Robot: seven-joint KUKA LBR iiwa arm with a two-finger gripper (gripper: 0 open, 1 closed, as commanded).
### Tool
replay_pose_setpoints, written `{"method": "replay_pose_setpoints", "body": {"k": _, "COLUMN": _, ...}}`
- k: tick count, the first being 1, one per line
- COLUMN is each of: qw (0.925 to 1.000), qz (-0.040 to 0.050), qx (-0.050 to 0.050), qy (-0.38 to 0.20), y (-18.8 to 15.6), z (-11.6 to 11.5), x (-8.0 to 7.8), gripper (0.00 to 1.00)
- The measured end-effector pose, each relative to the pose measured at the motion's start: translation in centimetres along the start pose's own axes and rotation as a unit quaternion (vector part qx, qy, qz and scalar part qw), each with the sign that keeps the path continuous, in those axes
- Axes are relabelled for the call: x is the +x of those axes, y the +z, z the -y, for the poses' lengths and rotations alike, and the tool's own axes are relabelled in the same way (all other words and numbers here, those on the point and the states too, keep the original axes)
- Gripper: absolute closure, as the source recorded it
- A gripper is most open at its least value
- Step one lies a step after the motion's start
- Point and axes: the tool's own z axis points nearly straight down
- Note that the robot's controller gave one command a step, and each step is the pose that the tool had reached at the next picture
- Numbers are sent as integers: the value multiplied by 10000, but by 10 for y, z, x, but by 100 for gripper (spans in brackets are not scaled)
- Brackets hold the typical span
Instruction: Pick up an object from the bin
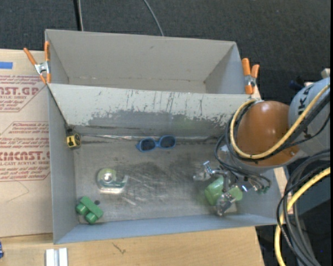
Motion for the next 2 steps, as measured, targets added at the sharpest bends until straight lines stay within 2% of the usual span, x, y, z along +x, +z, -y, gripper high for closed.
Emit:
{"method": "replay_pose_setpoints", "body": {"k": 1, "qw": 9945, "qz": 23, "qx": 5, "qy": 1043, "y": -2, "z": 24, "x": 2, "gripper": 0}}
{"method": "replay_pose_setpoints", "body": {"k": 2, "qw": 9961, "qz": 23, "qx": 8, "qy": 881, "y": -4, "z": 37, "x": 1, "gripper": 0}}
